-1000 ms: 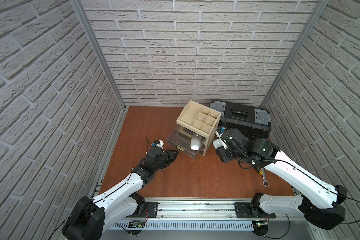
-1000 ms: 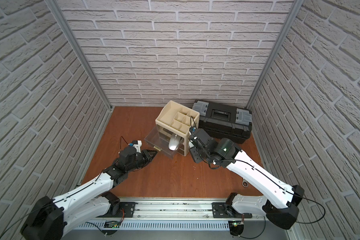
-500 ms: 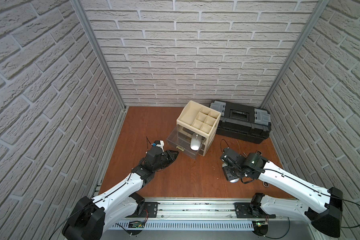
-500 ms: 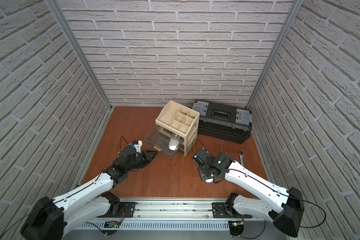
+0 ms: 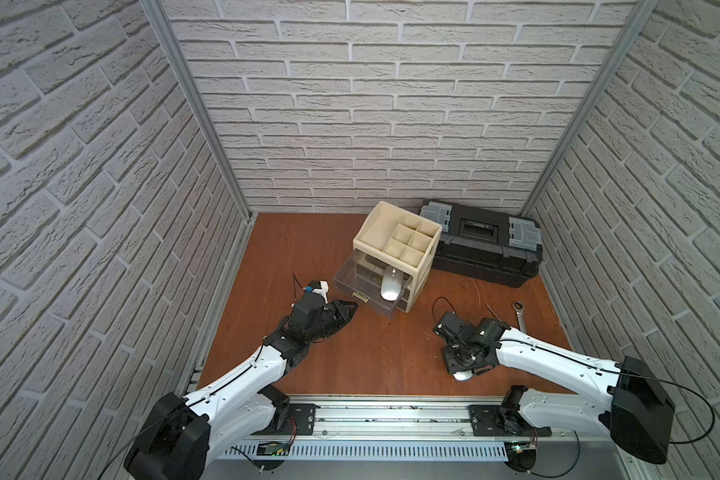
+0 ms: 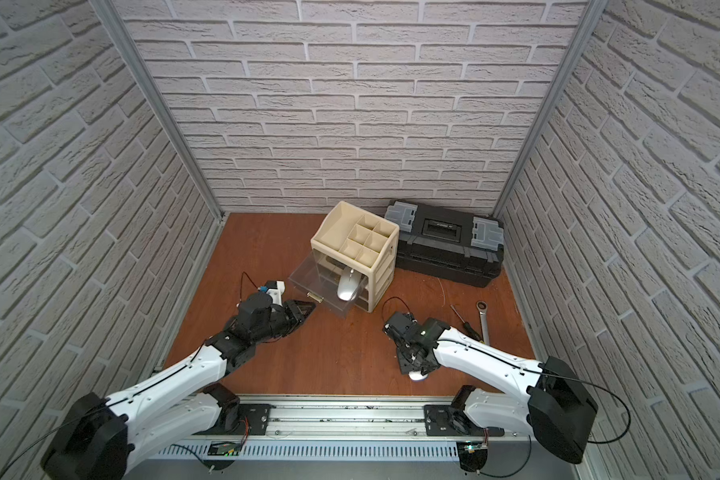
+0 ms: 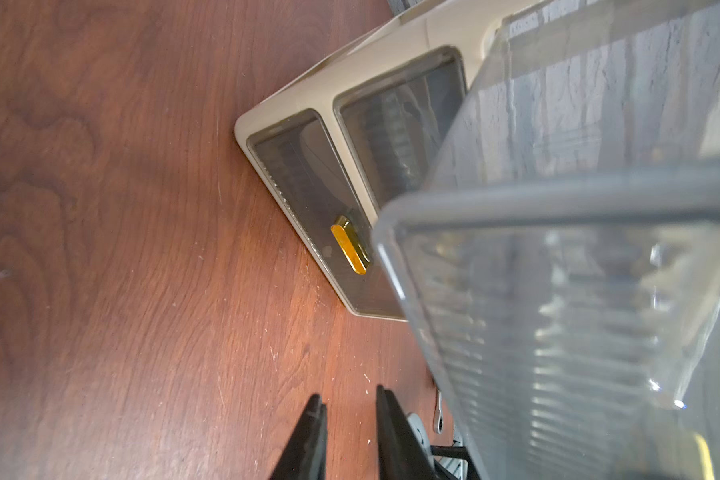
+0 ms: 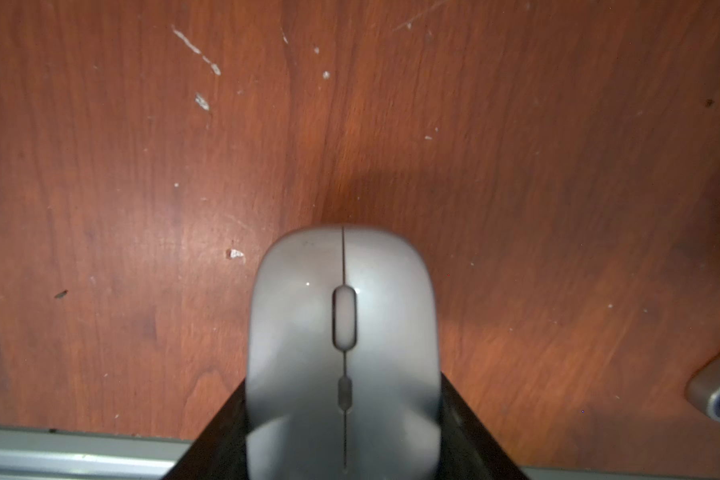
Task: Take the mice out of the drawer
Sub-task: Place the mouse at the center of the board.
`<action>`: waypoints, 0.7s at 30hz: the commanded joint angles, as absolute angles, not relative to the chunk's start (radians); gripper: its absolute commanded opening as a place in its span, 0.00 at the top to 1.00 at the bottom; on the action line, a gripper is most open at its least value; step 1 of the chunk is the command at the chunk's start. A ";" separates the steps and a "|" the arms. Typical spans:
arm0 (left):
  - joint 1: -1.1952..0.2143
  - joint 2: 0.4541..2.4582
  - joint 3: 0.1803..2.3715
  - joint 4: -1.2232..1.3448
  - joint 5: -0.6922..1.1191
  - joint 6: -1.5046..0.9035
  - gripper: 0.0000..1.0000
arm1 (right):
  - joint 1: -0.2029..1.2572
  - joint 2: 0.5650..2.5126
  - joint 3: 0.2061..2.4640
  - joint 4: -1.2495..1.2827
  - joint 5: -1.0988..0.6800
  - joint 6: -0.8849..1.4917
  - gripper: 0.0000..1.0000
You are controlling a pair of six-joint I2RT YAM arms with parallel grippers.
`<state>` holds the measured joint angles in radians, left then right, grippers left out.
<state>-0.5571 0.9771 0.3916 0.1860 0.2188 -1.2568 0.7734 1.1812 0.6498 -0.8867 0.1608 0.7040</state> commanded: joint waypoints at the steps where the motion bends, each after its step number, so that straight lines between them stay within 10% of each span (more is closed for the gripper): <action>1: -0.552 0.965 0.394 0.213 0.229 -1.247 0.75 | 0.757 1.203 0.627 -0.809 0.171 0.739 0.53; 21: -0.554 0.951 0.379 0.204 0.218 -1.256 0.75 | 0.748 1.259 0.575 -0.751 0.187 0.806 0.42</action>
<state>-0.5571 0.9661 0.3904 0.1856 0.2184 -1.2583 0.7547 1.2472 0.5972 -0.7654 0.1886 0.7971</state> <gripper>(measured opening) 0.255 0.593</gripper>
